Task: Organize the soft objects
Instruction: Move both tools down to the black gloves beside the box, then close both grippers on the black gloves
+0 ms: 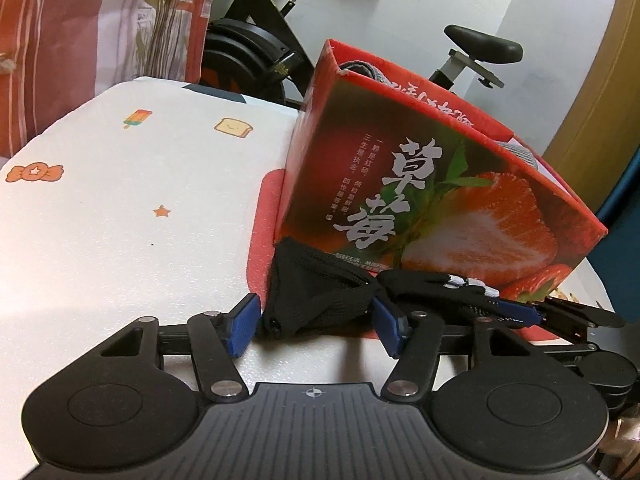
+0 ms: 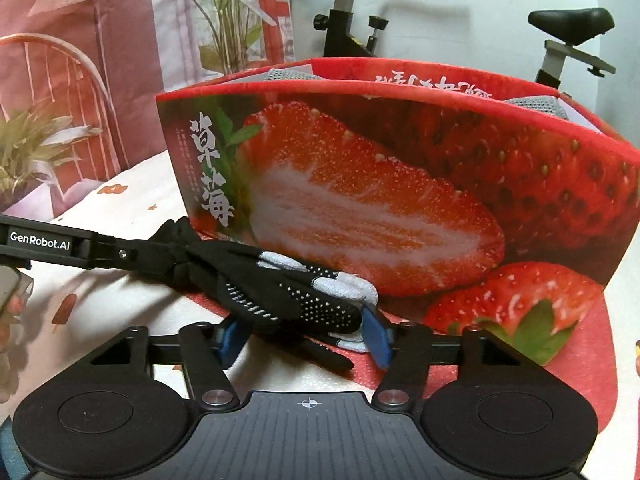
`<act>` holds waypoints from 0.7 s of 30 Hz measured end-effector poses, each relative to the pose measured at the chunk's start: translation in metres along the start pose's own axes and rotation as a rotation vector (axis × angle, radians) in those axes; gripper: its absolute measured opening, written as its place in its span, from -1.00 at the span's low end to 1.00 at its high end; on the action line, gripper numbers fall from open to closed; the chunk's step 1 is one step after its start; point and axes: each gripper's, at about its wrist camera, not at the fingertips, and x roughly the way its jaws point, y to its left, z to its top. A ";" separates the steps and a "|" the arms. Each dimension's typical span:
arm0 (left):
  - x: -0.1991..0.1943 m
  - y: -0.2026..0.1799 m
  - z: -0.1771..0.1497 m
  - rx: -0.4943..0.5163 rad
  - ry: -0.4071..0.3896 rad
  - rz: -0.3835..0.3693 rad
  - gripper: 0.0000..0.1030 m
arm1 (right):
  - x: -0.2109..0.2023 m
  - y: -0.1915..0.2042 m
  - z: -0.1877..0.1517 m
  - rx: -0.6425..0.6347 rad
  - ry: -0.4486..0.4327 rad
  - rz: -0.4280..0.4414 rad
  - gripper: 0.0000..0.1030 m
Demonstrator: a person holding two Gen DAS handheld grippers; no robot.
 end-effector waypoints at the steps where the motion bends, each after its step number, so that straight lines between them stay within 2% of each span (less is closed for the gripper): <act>1: 0.000 0.000 0.000 -0.001 -0.001 -0.002 0.19 | -0.001 0.000 0.000 0.001 -0.002 0.002 -0.01; 3: -0.001 0.002 -0.001 -0.005 -0.002 -0.008 0.04 | -0.001 0.000 -0.001 0.003 -0.002 0.010 -0.08; 8: -0.005 0.000 -0.004 -0.004 -0.002 -0.003 -0.18 | -0.004 0.002 -0.002 -0.004 0.000 0.024 -0.41; 14: -0.016 -0.008 -0.006 0.038 -0.014 0.014 -0.48 | -0.015 0.006 -0.002 -0.009 -0.014 0.015 -0.69; 21: -0.035 -0.020 -0.010 0.072 -0.039 -0.010 -0.52 | -0.037 0.012 0.002 -0.009 -0.048 0.026 -0.78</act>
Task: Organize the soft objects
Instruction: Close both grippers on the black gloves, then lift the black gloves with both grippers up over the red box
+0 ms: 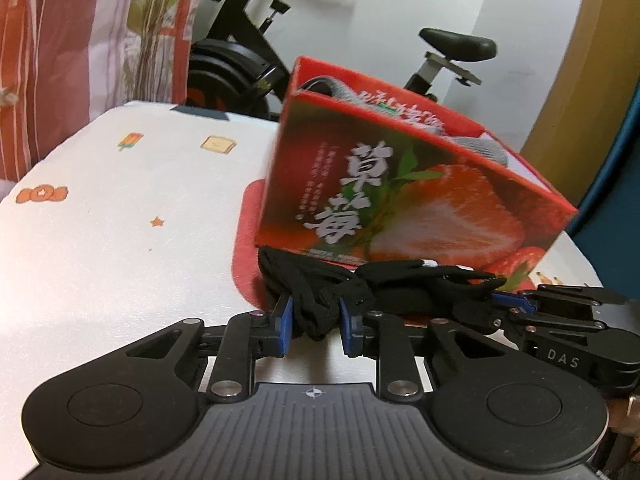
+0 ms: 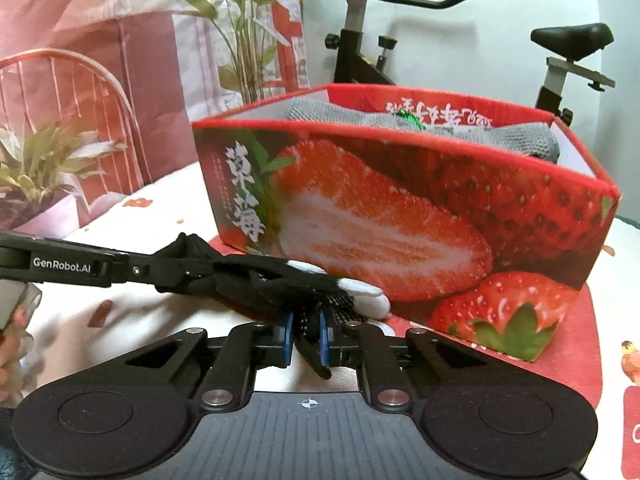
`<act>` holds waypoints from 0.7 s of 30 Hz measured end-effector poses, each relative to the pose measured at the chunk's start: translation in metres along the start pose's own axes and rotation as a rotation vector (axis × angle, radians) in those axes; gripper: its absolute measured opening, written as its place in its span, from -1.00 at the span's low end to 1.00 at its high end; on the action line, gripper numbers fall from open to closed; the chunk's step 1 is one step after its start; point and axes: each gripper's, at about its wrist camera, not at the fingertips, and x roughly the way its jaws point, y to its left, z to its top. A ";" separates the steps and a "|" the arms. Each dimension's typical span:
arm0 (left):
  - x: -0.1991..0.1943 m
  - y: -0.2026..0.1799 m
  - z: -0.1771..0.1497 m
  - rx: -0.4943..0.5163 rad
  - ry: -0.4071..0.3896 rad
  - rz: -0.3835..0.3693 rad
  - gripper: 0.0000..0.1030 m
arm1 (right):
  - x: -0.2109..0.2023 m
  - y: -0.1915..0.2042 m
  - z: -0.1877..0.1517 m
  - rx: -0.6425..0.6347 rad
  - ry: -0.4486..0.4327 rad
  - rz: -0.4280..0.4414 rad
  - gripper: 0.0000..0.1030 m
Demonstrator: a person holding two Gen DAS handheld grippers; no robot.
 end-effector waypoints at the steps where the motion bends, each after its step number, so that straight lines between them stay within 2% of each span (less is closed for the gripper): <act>1: -0.003 -0.001 0.000 0.004 -0.005 -0.002 -0.52 | -0.003 0.001 0.001 -0.001 -0.006 0.001 -0.78; 21: -0.041 -0.021 -0.001 0.056 -0.083 -0.009 -0.52 | -0.055 0.009 0.014 0.005 -0.106 -0.021 -0.79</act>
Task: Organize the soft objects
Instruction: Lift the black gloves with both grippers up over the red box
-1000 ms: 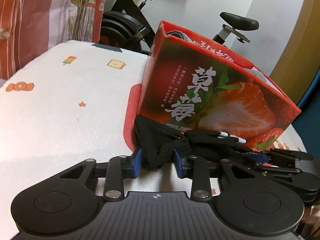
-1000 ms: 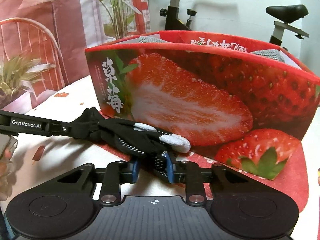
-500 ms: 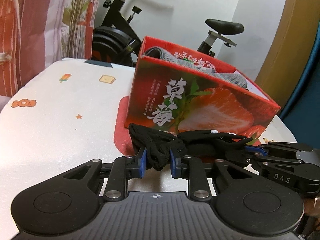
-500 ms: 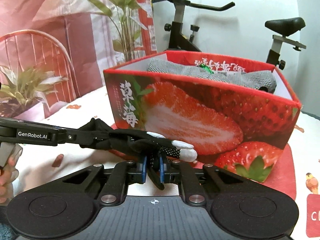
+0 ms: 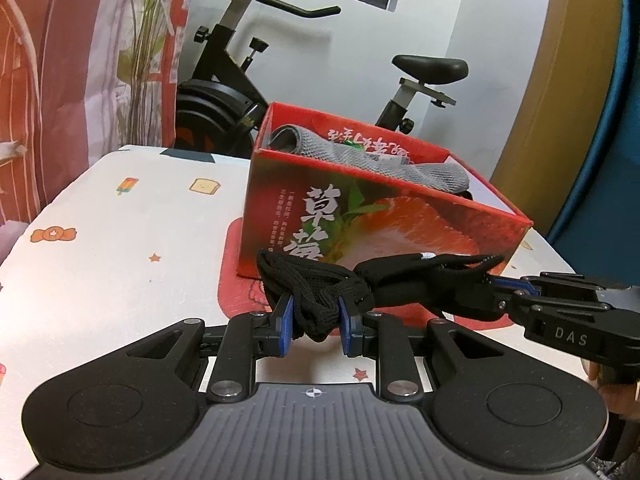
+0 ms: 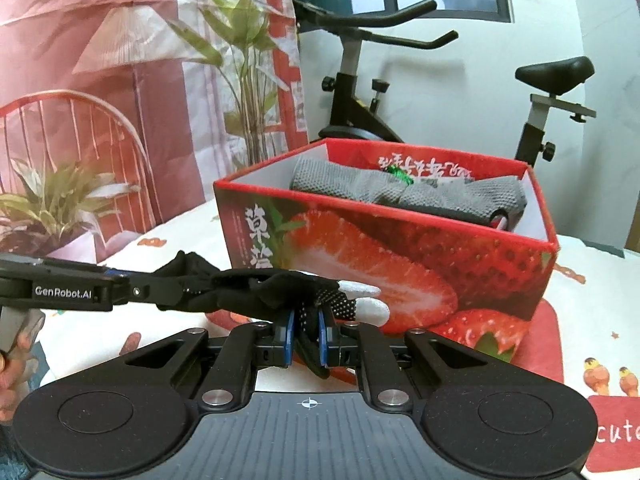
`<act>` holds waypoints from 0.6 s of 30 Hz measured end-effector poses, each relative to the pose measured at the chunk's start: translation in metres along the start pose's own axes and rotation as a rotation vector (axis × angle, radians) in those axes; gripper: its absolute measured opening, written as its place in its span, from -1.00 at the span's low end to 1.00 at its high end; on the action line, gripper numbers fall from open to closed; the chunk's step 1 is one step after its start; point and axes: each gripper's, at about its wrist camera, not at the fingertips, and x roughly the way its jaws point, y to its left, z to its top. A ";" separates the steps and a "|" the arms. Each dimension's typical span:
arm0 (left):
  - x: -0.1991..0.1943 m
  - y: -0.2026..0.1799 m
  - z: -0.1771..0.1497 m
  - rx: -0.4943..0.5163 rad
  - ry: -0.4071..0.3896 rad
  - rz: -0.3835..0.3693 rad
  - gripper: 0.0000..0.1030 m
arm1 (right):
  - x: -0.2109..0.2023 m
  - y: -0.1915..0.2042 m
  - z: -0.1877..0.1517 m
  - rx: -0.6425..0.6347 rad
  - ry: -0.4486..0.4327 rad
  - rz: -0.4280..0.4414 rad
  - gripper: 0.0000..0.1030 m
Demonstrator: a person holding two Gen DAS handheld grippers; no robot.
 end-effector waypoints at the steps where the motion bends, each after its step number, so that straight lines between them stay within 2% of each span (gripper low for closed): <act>1: -0.001 -0.001 0.000 0.002 -0.004 -0.001 -0.52 | -0.001 0.000 0.001 0.001 -0.004 -0.001 -0.79; 18: -0.029 -0.011 0.019 0.028 -0.125 -0.024 -0.53 | -0.027 -0.002 0.027 0.004 -0.112 -0.009 -0.79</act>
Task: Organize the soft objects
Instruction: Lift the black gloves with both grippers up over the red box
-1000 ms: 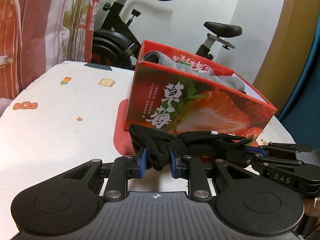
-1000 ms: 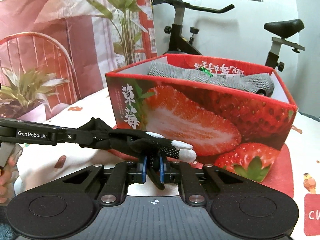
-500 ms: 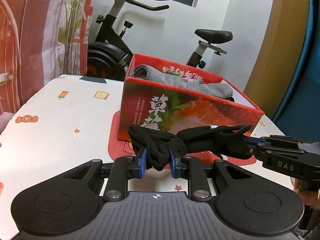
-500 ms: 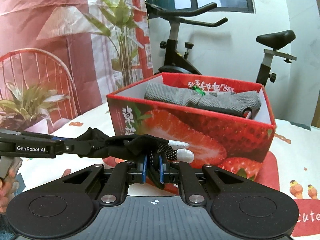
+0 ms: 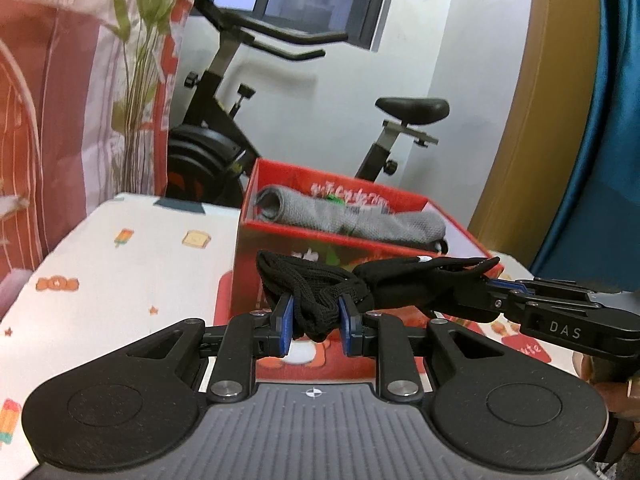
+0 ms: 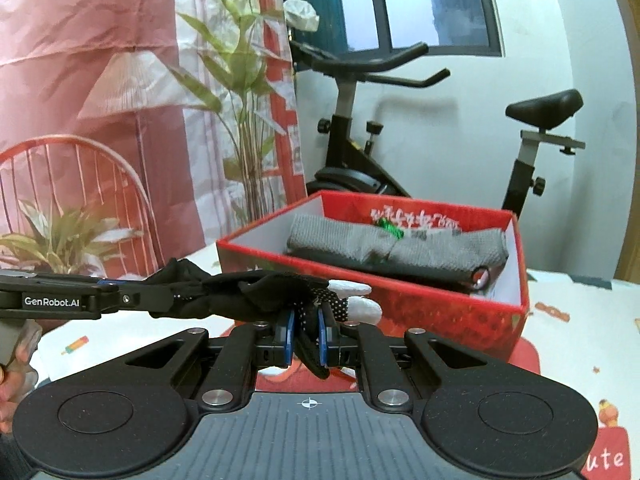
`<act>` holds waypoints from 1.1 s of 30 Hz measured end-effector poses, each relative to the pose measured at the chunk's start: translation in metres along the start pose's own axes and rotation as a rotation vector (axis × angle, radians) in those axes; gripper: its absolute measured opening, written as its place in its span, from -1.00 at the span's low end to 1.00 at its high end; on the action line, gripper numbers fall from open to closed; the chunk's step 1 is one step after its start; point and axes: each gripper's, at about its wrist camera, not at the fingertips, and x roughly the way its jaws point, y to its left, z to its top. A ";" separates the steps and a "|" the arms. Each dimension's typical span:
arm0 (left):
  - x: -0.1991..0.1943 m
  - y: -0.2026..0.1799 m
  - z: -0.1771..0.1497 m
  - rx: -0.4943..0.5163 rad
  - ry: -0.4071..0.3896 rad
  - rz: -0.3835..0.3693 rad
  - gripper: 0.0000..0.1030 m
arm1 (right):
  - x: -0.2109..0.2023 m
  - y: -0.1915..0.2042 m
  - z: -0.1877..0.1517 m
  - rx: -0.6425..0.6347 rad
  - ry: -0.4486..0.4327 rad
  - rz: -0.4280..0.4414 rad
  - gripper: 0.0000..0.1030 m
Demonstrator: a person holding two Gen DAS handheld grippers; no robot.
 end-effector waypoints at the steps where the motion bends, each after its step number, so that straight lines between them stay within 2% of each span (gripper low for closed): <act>1: -0.001 -0.001 0.002 0.005 -0.008 -0.001 -0.53 | -0.002 0.000 0.002 0.000 -0.008 -0.001 -0.79; 11: 0.003 -0.005 0.026 0.031 -0.065 -0.007 -0.53 | 0.003 -0.004 0.033 -0.034 -0.066 -0.010 -0.79; 19: 0.035 -0.006 0.056 0.060 -0.059 -0.028 -0.52 | 0.026 -0.027 0.059 -0.017 -0.080 -0.033 -0.79; 27: 0.102 -0.008 0.089 0.057 0.064 -0.094 -0.53 | 0.071 -0.065 0.075 -0.017 -0.021 -0.098 -0.79; 33: 0.152 -0.010 0.094 0.044 0.173 -0.093 -0.53 | 0.105 -0.095 0.072 0.071 0.047 -0.121 -0.79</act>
